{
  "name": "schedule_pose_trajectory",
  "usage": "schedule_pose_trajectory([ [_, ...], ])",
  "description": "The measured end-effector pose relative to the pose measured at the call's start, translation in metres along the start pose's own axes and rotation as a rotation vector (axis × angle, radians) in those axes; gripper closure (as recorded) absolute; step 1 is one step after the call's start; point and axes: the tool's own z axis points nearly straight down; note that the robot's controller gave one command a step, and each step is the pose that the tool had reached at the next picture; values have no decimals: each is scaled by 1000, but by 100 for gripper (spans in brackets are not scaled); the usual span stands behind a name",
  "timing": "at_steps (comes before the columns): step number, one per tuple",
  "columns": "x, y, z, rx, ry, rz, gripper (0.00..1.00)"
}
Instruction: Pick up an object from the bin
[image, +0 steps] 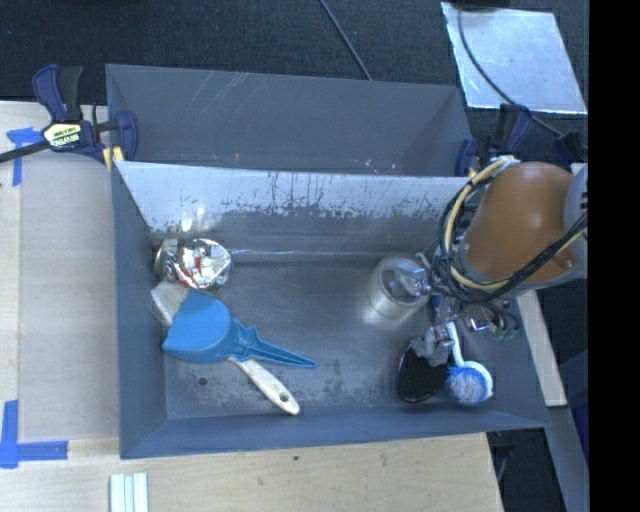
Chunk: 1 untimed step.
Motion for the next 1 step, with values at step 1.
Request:
schedule_pose_trajectory([
  [1,-3,-6,20,11,-30,-209,0],
])
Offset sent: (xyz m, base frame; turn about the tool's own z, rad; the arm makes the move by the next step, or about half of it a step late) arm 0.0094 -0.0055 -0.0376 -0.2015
